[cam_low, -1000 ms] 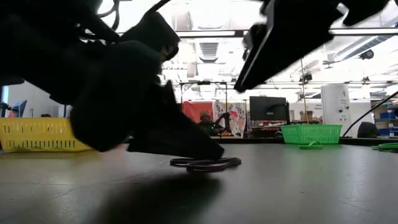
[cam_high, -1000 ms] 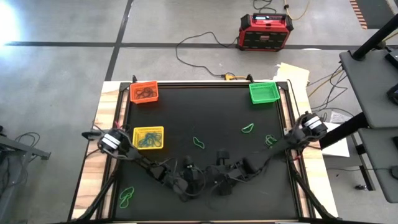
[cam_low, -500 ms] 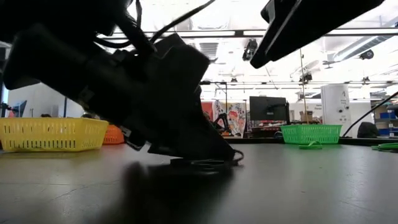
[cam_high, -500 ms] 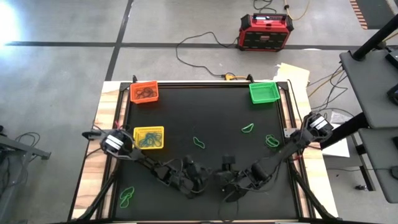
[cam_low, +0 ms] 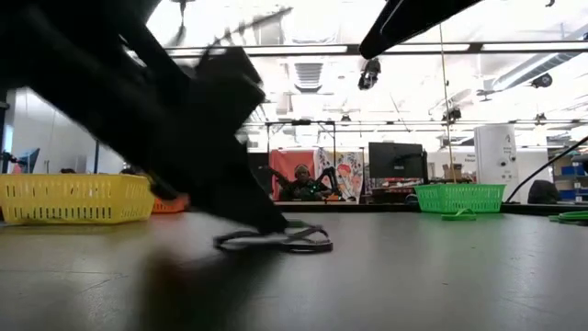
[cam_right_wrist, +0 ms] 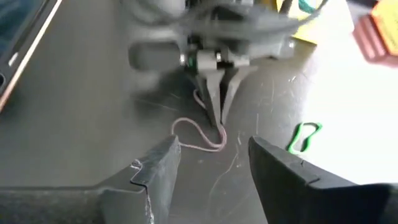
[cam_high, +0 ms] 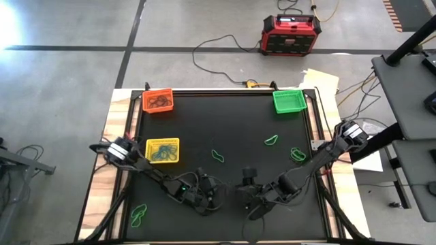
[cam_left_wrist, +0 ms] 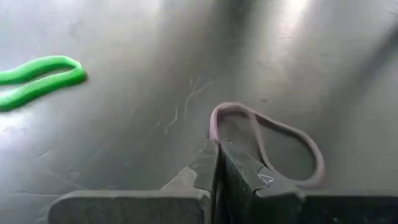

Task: Sort rubber bands into baskets
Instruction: Put the purple rubber band into the orange bin

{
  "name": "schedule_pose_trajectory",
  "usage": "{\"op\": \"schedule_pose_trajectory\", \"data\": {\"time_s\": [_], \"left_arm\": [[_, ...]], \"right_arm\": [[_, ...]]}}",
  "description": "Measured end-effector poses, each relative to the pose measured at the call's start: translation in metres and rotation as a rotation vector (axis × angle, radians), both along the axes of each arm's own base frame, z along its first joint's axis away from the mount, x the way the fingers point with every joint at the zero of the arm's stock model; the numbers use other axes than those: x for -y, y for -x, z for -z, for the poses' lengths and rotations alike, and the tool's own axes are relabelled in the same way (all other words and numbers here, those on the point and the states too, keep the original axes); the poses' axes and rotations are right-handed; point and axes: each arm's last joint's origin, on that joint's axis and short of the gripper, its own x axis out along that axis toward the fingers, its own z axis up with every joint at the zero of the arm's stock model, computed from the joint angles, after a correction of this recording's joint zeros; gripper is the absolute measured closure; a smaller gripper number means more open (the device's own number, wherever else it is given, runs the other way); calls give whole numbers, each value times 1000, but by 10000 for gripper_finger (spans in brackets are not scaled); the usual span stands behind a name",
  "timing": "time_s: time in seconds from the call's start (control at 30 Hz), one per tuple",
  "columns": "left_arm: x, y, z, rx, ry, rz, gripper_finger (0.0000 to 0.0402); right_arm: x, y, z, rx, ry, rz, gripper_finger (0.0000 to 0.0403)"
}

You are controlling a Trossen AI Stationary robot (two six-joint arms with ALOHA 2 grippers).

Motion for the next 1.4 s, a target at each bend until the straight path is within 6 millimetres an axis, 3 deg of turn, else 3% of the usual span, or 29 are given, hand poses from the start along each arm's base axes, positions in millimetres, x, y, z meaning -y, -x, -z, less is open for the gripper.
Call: {"op": "schedule_pose_trajectory", "data": {"time_s": [0.13, 0.3, 0.4, 0.57, 0.73, 0.87, 1.1, 1.4], "left_arm": [[-7, 11, -50, 26, -53, -6, 401], [-36, 47, -110, -33, -170, -89, 401], [-67, 72, -150, -6, -189, -212, 401], [-128, 108, -185, -50, -174, -423, 402], [-187, 136, -199, -140, -133, -634, 401], [-230, 162, -202, -229, -69, -839, 401], [-290, 175, -195, -317, 4, -986, 401], [-339, 178, -175, -347, 155, -1019, 401]], "right_arm": [[6, -4, 1, -3, 39, -24, 224], [20, -12, 6, -22, 94, -23, 233], [29, -16, 9, -34, 113, -12, 239], [46, -16, 29, -62, 117, 38, 247], [65, -21, 67, 68, 31, 87, 250], [73, -22, 84, 158, -55, 68, 247], [75, -19, 89, 190, -59, 58, 249], [74, -25, 79, 213, -67, 62, 249]]}}
